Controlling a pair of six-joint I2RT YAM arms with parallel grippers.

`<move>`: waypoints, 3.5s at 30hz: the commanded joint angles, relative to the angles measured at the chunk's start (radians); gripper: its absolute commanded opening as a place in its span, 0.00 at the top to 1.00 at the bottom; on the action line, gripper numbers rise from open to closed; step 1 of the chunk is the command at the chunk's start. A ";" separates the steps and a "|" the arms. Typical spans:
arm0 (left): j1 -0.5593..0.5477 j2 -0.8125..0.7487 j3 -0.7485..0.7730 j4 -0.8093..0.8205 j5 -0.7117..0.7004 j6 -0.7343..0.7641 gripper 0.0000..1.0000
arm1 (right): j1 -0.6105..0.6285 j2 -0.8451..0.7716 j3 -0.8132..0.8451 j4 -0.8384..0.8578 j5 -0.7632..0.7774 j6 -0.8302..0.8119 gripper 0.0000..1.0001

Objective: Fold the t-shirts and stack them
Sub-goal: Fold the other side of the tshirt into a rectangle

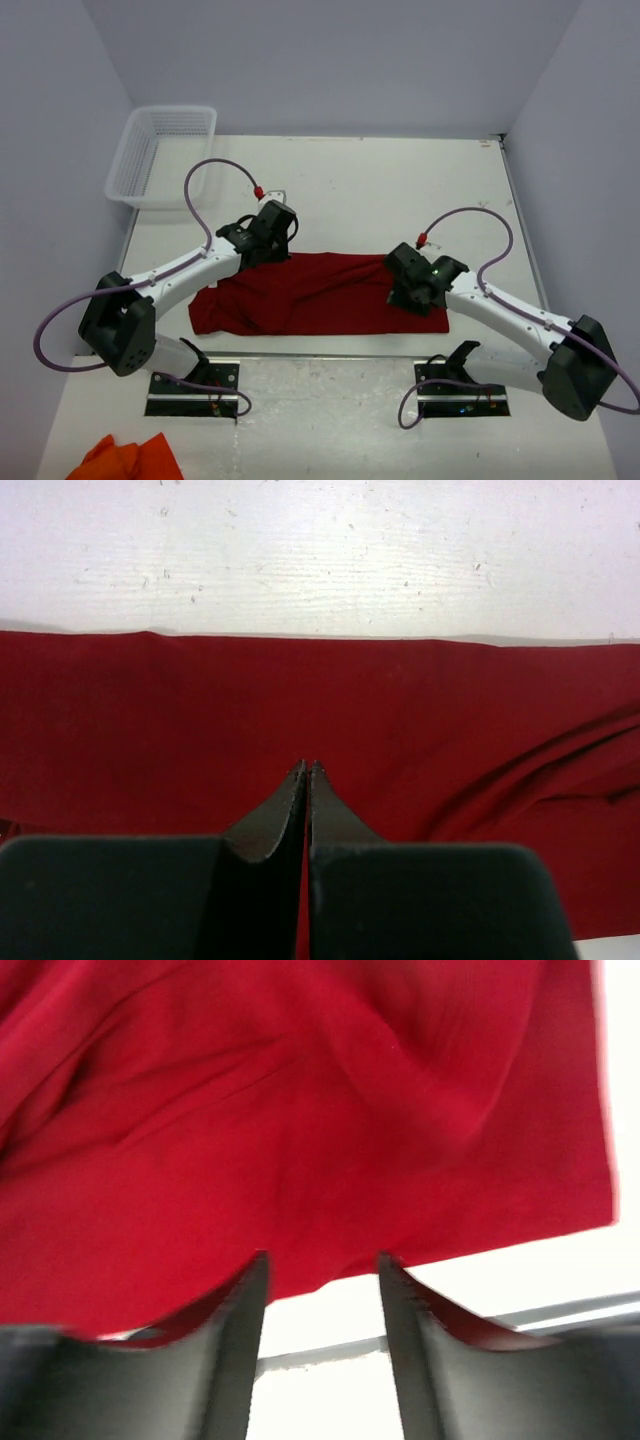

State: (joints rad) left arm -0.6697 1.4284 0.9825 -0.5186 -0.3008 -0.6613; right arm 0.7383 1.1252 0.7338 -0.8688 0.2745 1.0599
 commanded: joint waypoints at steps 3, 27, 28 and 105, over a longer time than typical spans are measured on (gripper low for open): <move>0.002 -0.003 0.012 0.011 0.005 0.000 1.00 | 0.003 0.175 0.142 -0.127 0.202 0.115 0.44; 0.002 -0.017 -0.024 -0.017 -0.037 -0.043 1.00 | -0.209 0.588 0.434 0.258 -0.072 -0.429 1.00; 0.001 -0.019 -0.025 -0.018 -0.040 -0.041 1.00 | -0.208 0.587 0.424 0.266 -0.087 -0.422 1.00; 0.074 0.133 -0.107 -0.167 -0.109 -0.281 1.00 | 0.036 0.266 0.113 0.421 -0.244 -0.474 1.00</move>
State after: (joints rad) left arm -0.5968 1.5970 0.8886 -0.6548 -0.3824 -0.8921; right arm 0.7731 1.3727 0.8799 -0.5125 0.1116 0.6033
